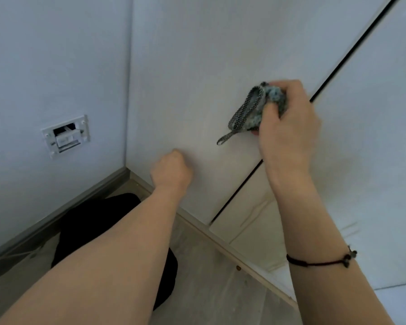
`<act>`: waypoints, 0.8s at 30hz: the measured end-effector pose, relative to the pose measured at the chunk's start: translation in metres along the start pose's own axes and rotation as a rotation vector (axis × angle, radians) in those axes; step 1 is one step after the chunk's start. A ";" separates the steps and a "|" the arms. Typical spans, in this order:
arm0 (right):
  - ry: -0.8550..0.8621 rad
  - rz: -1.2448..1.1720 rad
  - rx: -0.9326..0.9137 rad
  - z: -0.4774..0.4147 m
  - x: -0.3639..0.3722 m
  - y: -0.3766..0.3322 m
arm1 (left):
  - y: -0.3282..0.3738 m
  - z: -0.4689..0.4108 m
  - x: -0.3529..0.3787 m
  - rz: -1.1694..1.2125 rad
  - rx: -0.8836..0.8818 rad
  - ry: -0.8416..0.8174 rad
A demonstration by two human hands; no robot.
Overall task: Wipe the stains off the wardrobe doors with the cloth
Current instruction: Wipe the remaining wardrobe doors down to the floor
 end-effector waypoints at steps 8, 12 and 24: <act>-0.665 0.123 0.077 0.119 0.111 0.051 | -0.019 -0.005 -0.002 -0.032 0.030 -0.005; -0.484 0.077 -0.030 0.093 0.097 0.034 | -0.028 -0.006 0.000 -0.022 0.076 -0.098; -0.664 0.258 -0.084 0.137 0.118 0.057 | -0.018 0.010 0.000 -0.021 0.199 -0.053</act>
Point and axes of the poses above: each hand's wrist, its own z-axis away from the middle knuckle, its own x-axis out of the palm, y = z × x, the point moved 5 cm from there along -z, towards the middle knuckle, and after that the axes turned 6 degrees about -x, right-handed, at the moved point
